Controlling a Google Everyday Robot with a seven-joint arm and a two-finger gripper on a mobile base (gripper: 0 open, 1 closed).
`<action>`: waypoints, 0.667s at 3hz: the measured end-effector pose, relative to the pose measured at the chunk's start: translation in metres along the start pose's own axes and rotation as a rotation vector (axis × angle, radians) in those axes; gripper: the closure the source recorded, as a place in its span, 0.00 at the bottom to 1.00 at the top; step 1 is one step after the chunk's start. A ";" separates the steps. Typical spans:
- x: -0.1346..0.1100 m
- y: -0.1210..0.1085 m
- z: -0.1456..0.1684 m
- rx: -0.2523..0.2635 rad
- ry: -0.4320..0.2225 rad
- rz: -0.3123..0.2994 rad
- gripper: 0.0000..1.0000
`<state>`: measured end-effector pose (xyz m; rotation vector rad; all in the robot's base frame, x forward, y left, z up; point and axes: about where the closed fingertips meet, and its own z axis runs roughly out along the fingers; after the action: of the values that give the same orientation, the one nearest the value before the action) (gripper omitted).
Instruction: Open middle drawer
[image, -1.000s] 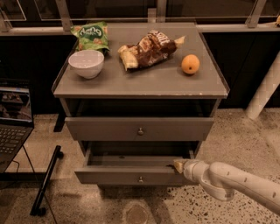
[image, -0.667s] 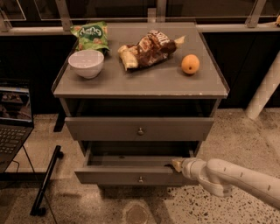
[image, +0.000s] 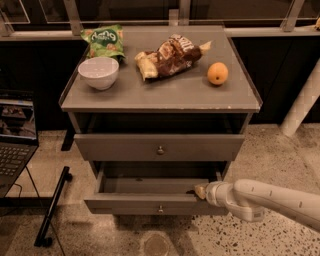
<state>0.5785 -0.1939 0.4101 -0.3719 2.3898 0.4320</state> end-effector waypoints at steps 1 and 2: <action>0.000 0.000 0.000 0.000 0.000 0.000 1.00; 0.021 0.000 -0.007 -0.018 0.017 0.026 1.00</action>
Offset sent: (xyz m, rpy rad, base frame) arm -0.1769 -0.0675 -0.0759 0.1847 0.2383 -0.0358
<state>0.5592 -0.2000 0.4011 -0.3538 2.4106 0.4643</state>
